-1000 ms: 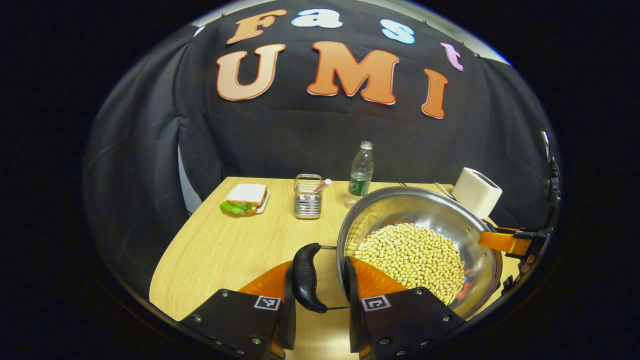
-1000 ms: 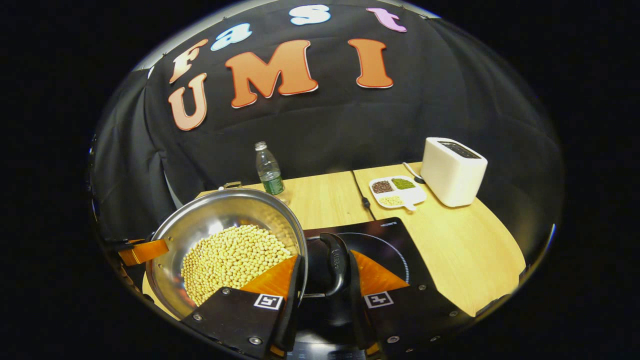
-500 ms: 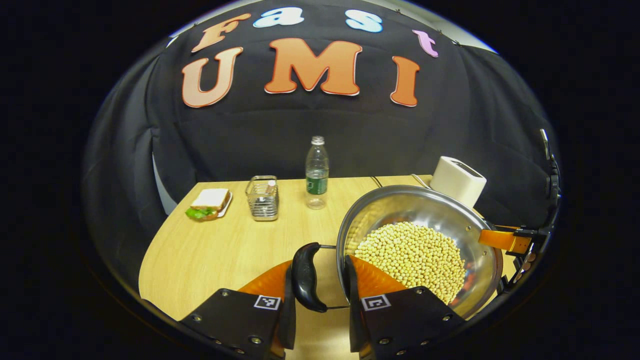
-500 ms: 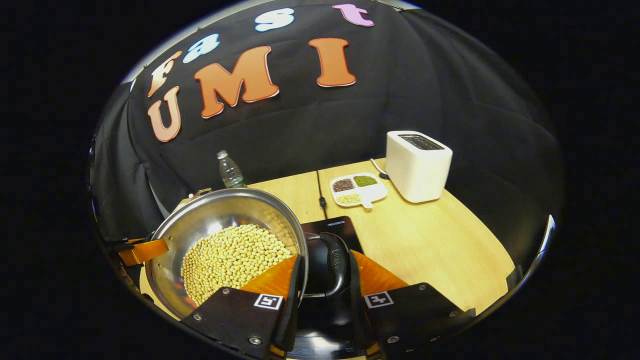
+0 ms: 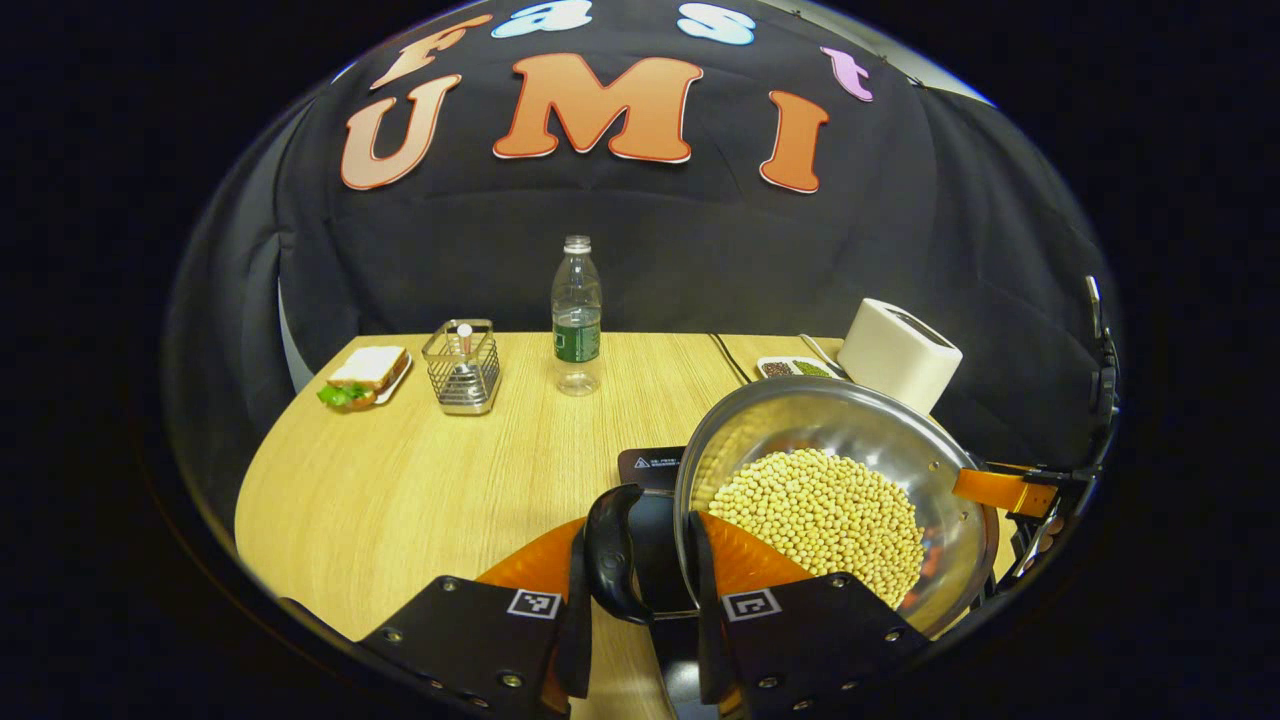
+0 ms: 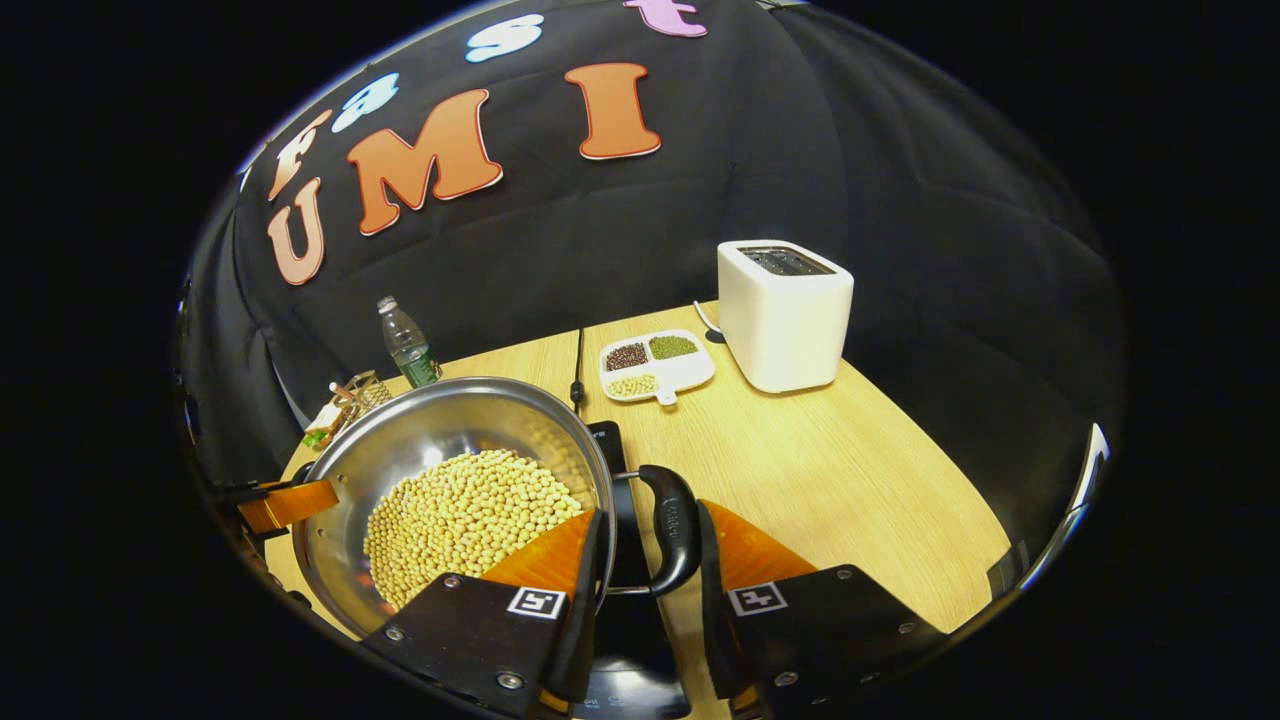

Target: First push the handle of the pot to place it horizontally, then grasp the pot with both hands and set it on the induction cooktop.

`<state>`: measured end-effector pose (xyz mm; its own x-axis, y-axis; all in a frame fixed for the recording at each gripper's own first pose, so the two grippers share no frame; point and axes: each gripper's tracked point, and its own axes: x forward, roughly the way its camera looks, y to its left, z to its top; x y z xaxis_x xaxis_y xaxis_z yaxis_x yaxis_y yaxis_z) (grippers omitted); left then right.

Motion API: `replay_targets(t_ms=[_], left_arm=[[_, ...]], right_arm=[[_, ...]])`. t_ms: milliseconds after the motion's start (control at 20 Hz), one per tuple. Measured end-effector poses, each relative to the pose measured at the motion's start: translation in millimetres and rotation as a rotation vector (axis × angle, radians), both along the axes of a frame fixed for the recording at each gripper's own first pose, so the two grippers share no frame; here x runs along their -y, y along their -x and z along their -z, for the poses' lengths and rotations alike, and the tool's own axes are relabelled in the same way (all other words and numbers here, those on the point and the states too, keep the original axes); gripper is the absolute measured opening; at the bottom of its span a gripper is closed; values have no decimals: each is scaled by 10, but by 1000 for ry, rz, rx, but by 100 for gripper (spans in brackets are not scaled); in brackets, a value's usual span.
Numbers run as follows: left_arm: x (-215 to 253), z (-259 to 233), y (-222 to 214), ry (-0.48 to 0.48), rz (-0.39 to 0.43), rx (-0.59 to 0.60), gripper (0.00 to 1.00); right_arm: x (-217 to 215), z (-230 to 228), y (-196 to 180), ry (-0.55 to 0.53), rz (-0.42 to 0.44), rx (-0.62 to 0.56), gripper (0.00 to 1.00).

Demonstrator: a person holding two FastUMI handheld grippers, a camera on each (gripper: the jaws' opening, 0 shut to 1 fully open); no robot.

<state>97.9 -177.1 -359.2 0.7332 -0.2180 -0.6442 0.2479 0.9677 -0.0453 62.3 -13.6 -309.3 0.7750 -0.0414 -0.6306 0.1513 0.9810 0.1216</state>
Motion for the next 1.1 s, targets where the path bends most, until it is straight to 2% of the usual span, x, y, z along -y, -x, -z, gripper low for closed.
replay_targets(t_ms=[250, 300, 350, 400, 550, 650, 700, 750, 850, 950, 1100], left_arm=[[35, 121, 27, 6, 5, -8, 43], [36, 135, 28, 6, 5, -9, 43], [45, 148, 12, 8, 7, -10, 44], [39, 159, 15, 2, 9, -18, 43], [25, 166, 101, -3, 9, -40, 49], [-56, -134, 9, -51, -5, 67, 58], [-111, -326, -34, -84, -17, 134, 67], [-122, -527, -69, -101, -26, 192, 68], [-67, -939, -42, -67, -30, 270, 77], [-97, -1325, 41, -37, -46, 336, 78], [-279, -1951, 122, -41, -88, 476, 78]], right_arm=[[54, 62, 5, -1, -11, -11, 45], [58, 67, 3, -11, -12, -16, 41], [62, 49, -9, -19, -9, -10, 47], [61, 55, -4, -25, -15, -19, 48], [61, -16, 28, -46, -41, -20, 55], [189, -250, -18, 11, -34, 42, 56], [260, -378, -40, 54, -33, 73, 64], [297, -526, -29, 80, -34, 101, 79], [296, -874, 4, 64, -35, 158, 95], [270, -1176, 61, 36, -44, 212, 94], [331, -1614, 163, 58, -37, 302, 94]])
